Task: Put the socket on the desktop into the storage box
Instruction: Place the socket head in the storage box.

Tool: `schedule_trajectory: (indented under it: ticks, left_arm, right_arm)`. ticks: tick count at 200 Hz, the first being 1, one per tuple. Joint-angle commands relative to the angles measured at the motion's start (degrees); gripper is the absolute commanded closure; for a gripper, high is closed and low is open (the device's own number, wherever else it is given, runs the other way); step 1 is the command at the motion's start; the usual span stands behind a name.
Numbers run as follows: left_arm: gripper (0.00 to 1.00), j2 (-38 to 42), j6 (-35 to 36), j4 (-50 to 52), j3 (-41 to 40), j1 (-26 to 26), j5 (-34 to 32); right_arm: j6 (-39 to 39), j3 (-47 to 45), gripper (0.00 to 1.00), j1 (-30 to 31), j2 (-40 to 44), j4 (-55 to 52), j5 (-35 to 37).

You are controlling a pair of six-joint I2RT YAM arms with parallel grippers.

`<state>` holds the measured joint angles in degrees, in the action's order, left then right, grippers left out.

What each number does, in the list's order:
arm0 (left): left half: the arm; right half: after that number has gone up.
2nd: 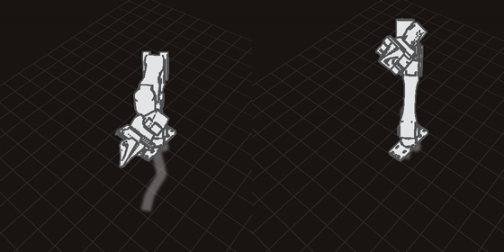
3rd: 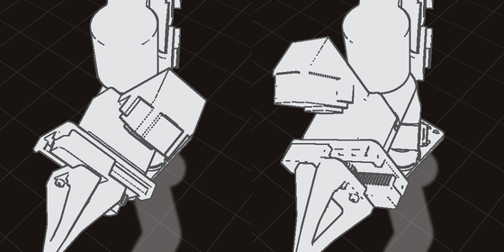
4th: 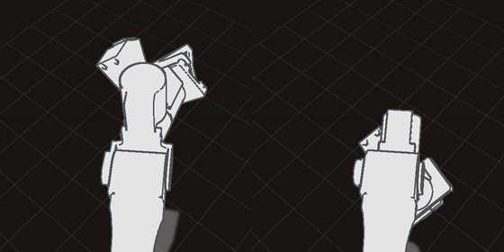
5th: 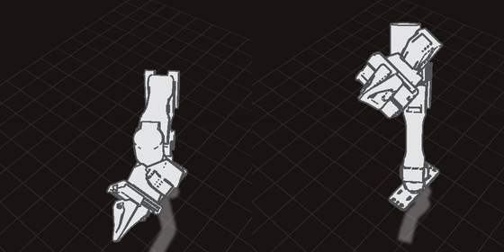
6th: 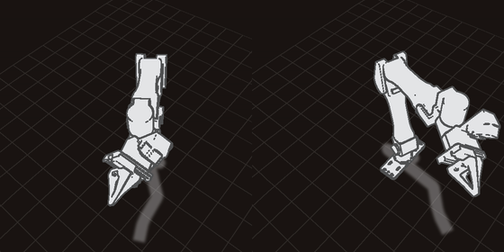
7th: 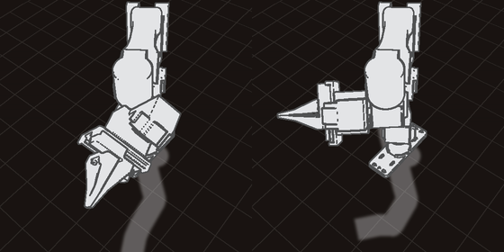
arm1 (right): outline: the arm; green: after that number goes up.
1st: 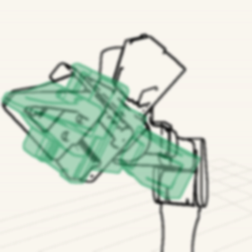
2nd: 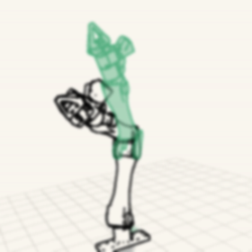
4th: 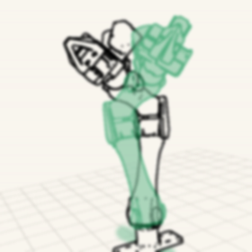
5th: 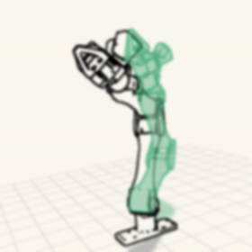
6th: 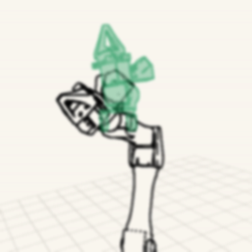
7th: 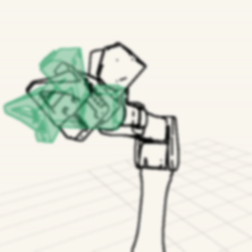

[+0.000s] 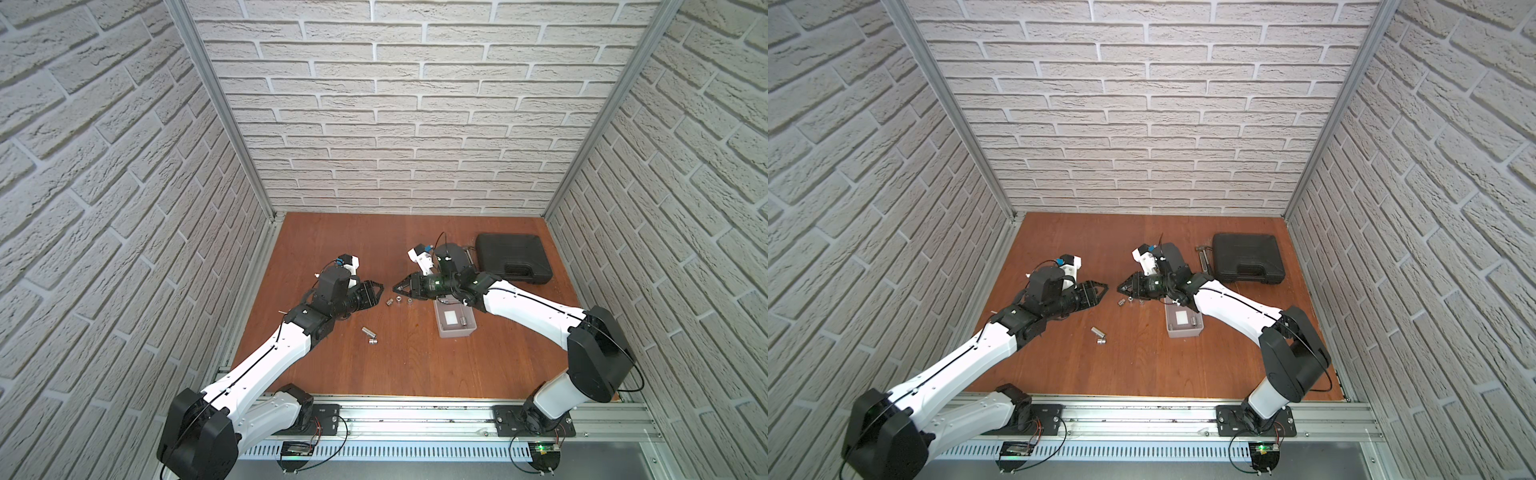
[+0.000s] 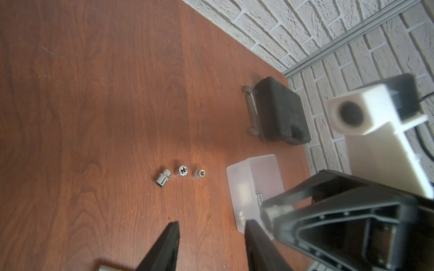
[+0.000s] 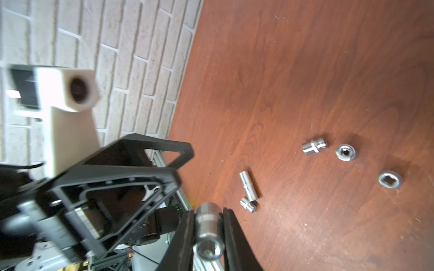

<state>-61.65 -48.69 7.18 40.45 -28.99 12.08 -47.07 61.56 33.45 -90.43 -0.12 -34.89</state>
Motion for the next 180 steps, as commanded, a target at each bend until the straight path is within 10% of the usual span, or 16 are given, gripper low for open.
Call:
schedule_trajectory:
  ticks: [1, 180]
  left_arm:
    - [0.49, -1.1, 0.0, -3.6, 1.0, 0.3, 1.4]
    - [0.52, -10.8, 0.7, -1.2, 2.2, 0.4, 2.8]
  right_arm:
    - [-7.8, -2.4, 0.98, -2.0, 2.2, 14.4, -7.7]
    - [9.9, -8.3, 0.98, -11.2, 14.9, -23.7, 20.6]
